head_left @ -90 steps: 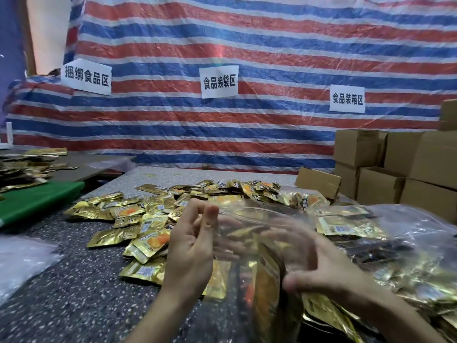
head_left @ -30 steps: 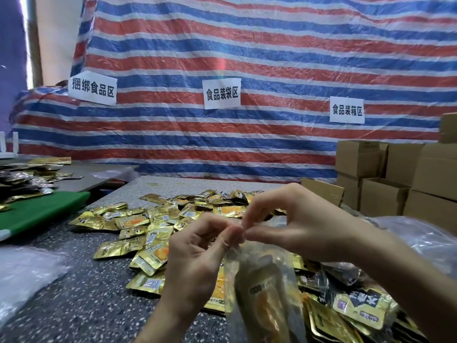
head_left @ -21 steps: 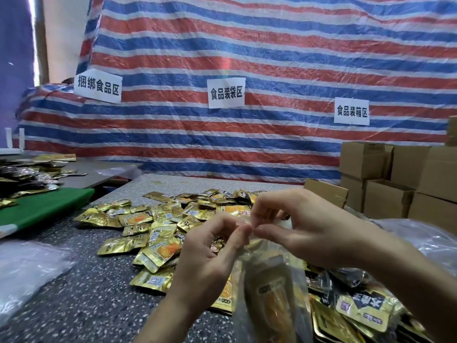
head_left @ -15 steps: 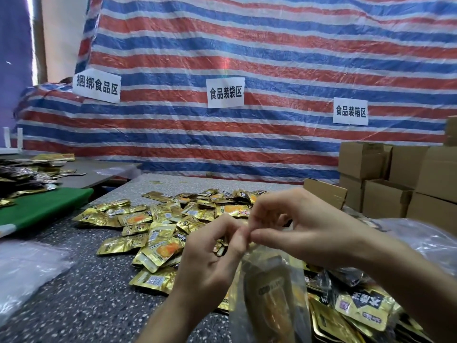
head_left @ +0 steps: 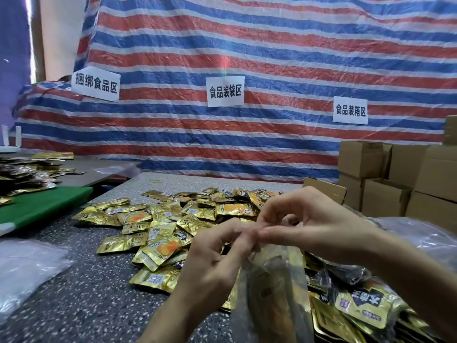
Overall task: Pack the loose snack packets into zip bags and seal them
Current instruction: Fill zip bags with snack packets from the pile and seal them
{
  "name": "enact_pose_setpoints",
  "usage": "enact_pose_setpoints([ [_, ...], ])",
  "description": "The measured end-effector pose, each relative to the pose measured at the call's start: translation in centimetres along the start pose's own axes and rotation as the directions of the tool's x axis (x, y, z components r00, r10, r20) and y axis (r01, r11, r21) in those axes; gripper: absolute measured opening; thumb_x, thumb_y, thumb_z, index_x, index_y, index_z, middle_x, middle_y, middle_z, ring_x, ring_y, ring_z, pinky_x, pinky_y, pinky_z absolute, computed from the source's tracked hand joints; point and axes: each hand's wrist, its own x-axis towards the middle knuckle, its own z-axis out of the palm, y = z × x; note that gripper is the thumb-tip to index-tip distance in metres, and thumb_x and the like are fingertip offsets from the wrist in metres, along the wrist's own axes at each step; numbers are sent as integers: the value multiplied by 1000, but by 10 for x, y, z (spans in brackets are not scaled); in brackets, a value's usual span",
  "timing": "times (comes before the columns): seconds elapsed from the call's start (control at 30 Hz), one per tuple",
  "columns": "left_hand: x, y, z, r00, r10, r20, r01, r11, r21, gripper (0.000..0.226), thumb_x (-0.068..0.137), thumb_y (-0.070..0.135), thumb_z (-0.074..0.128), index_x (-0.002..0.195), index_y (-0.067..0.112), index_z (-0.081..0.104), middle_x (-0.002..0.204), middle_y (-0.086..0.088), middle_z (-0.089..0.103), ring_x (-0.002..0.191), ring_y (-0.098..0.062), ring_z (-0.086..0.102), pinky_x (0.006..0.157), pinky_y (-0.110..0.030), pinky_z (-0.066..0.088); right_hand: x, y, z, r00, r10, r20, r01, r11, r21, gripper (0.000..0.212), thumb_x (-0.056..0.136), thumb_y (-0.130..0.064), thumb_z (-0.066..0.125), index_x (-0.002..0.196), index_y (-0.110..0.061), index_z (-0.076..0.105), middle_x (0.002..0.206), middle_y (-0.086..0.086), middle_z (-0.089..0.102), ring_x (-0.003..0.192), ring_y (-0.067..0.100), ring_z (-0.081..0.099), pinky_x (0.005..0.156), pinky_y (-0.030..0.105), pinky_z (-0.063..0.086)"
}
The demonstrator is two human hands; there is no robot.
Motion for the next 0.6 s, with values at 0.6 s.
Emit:
enact_pose_setpoints([
  [0.6,0,-2,2,999,-30,33,29,999,33,22,91,37,56,80,26,71,70,0,64,65,-23,58,59,-33,44,-8,4,-3,1000,1,12,-1,998,-57,5,90,-19,75,86,-17,76,75,-8,68,70,4,59,65,24,48],
])
